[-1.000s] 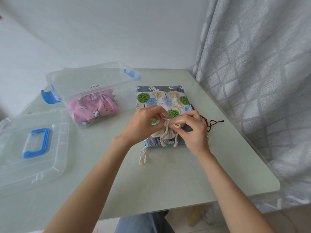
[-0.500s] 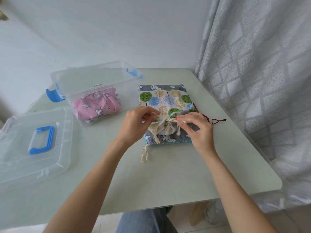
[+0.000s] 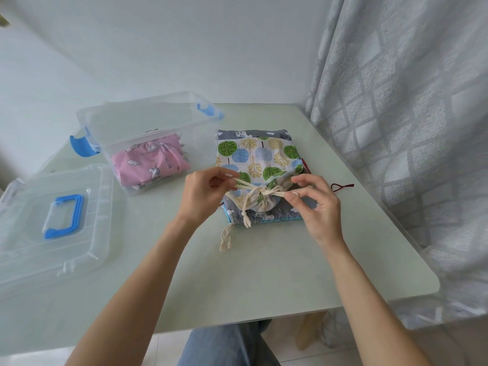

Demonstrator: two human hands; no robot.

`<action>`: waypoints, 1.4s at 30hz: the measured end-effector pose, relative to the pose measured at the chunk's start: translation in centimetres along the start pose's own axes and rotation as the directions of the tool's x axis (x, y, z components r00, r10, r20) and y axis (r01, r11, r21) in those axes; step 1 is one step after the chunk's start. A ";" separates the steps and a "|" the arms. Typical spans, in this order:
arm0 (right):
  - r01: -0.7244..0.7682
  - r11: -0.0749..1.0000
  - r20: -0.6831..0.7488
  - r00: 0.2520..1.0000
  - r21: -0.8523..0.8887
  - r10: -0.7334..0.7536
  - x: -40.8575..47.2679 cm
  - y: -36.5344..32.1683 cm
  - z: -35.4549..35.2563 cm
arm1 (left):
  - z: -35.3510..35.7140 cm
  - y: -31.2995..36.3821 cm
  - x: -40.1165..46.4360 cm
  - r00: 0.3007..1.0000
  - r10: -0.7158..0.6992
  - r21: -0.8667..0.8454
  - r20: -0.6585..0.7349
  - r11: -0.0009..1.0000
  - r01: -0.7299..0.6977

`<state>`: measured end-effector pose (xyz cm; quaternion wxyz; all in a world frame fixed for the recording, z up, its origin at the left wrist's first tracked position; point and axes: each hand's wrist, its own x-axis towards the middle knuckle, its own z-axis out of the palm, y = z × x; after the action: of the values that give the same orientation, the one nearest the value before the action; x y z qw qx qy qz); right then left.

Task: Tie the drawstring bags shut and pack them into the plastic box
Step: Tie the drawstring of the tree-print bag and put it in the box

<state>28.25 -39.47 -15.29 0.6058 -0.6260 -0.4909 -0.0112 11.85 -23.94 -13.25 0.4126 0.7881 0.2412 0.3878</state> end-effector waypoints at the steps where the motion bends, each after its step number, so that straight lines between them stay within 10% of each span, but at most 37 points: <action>1: -0.009 1.000 -0.002 1.000 0.011 0.009 -0.1 -0.1 -0.1 | 0.2 0.0 0.0 1.000 -0.002 -0.016 0.000 1.000 0.002; 9: -0.088 0.991 0.161 0.981 -0.105 0.104 -0.3 -0.4 -2.2 | -0.5 -0.2 -0.8 0.950 0.056 -0.037 0.306 0.998 -0.047; 16: 0.436 0.783 0.606 0.790 -0.443 -0.097 1.1 -1.3 -0.6 | -2.3 -0.6 0.1 0.938 0.048 0.048 0.344 0.997 -0.068; 24: 0.130 0.894 0.423 0.903 -0.429 0.071 12.4 1.1 0.9 | -1.6 -2.1 4.4 0.979 -0.082 0.332 0.185 0.943 0.016; 31: 0.143 0.782 0.559 0.777 -0.607 0.291 18.7 7.4 5.4 | 1.5 -4.6 8.5 0.951 -0.250 0.639 0.185 0.766 0.077; 35: 0.093 0.782 0.619 0.671 -0.616 0.409 19.5 8.4 6.0 | 2.0 -5.7 9.1 0.952 -0.252 0.650 0.172 0.755 0.083; 42: 0.235 0.644 0.562 0.742 -0.728 0.365 19.5 6.5 4.8 | 2.0 -5.2 8.7 0.977 -0.192 0.530 0.093 0.840 0.115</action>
<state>39.63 -22.63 -9.51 0.0672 -0.7994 -0.5962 0.0318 18.20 -15.92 -14.75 0.2293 0.8741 0.3695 0.2163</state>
